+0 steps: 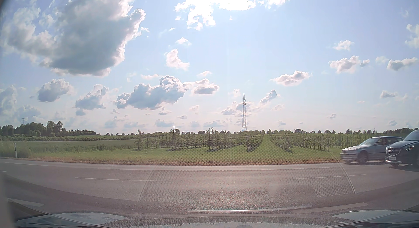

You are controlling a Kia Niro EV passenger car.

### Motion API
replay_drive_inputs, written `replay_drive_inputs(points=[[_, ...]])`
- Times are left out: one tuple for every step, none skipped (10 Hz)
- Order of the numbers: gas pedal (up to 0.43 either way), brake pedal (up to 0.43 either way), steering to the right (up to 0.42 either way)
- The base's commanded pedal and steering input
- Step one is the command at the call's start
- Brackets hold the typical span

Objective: Follow the waypoints while adhering to traffic rules and regulations

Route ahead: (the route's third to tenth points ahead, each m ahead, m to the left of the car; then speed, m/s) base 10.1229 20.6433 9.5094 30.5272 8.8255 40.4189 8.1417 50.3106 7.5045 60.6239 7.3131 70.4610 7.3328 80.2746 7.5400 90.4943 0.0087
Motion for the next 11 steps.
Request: replay_drive_inputs(points=[[0.000, 0.402, 0.000], [0.000, 0.402, 0.000], [0.000, 0.402, 0.000], [0.000, 0.402, 0.000], [0.000, 0.402, 0.000], [0.000, 0.402, 0.000], [0.000, 0.402, 0.000], [0.000, 0.396, 0.000], [0.000, 0.396, 0.000], [0.000, 0.396, 0.000], [0.000, 0.396, 0.000]])
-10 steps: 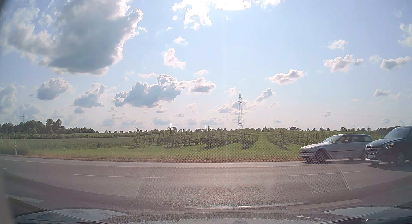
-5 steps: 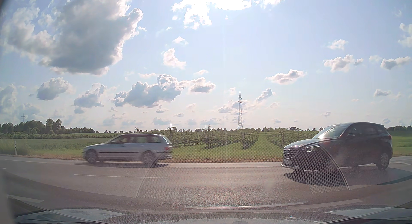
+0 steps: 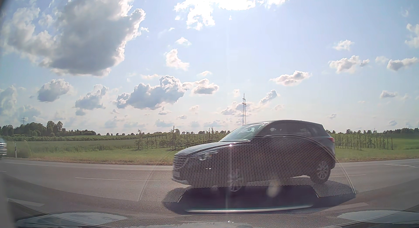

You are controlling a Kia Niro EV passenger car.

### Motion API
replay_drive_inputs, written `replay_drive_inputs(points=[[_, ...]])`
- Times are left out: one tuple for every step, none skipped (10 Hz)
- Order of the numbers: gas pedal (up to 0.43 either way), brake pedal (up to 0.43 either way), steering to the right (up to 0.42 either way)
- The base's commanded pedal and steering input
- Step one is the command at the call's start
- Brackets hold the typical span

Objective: Follow the waypoints while adhering to traffic rules and regulations

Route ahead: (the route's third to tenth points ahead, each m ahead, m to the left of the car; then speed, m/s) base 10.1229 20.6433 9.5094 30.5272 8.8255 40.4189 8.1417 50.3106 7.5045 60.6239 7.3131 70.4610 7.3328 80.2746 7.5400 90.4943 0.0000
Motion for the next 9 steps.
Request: replay_drive_inputs(points=[[0.000, 0.396, 0.000], [0.000, 0.396, 0.000], [0.000, 0.402, 0.000], [0.000, 0.396, 0.000], [0.000, 0.396, 0.000], [0.000, 0.402, 0.000], [0.000, 0.402, 0.000], [0.000, 0.396, 0.000], [0.000, 0.396, 0.000]])
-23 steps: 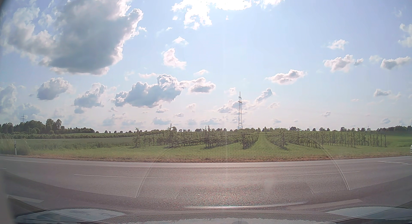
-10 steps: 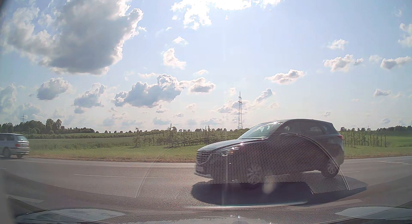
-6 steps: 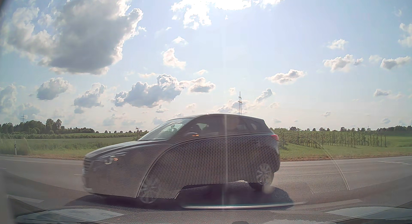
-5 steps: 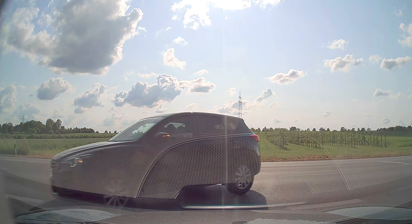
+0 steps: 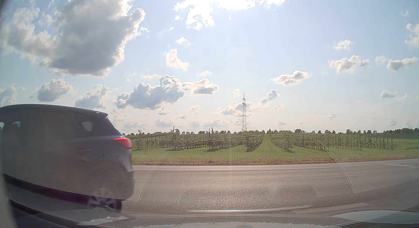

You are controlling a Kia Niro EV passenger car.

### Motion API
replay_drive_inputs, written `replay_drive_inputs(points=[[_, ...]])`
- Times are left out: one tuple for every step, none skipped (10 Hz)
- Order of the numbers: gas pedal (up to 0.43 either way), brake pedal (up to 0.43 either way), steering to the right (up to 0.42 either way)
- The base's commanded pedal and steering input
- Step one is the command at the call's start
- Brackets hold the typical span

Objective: Follow the waypoints while adhering to traffic rules and regulations

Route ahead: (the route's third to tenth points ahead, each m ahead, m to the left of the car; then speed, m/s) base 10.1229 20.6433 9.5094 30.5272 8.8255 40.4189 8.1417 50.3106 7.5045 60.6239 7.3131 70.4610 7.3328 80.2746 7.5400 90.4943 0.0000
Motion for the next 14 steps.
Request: replay_drive_inputs(points=[[0.000, 0.396, 0.000], [0.000, 0.402, 0.000], [0.000, 0.396, 0.000], [0.000, 0.396, 0.000], [0.000, 0.396, 0.000], [0.000, 0.396, 0.000], [0.000, 0.396, 0.000], [0.000, 0.402, 0.000], [0.000, 0.396, 0.000], [0.000, 0.396, 0.000], [0.000, 0.396, 0.000], [0.000, 0.396, 0.000], [0.000, 0.396, 0.000], [0.000, 0.396, 0.000]])
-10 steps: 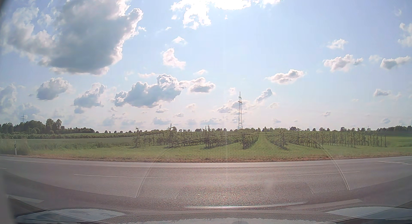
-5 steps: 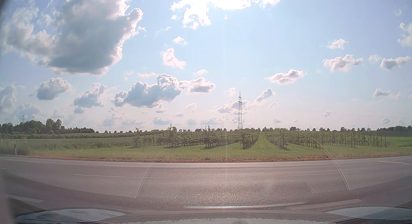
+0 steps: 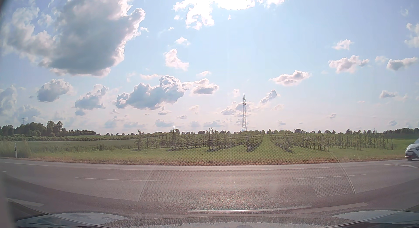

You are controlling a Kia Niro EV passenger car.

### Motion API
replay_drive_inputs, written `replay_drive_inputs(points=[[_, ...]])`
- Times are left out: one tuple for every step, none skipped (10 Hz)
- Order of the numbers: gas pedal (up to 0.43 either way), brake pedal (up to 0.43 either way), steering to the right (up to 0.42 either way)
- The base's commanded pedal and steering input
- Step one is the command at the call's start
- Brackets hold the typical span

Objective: Follow the waypoints while adhering to traffic rules and regulations

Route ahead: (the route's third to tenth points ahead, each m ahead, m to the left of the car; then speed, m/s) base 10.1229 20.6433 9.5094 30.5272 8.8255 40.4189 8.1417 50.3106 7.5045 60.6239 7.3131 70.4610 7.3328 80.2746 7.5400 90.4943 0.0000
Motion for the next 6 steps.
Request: replay_drive_inputs(points=[[0.000, 0.396, 0.000], [0.000, 0.396, 0.000], [0.000, 0.396, 0.000], [0.000, 0.402, 0.000], [0.000, 0.396, 0.000], [0.000, 0.396, 0.000]])
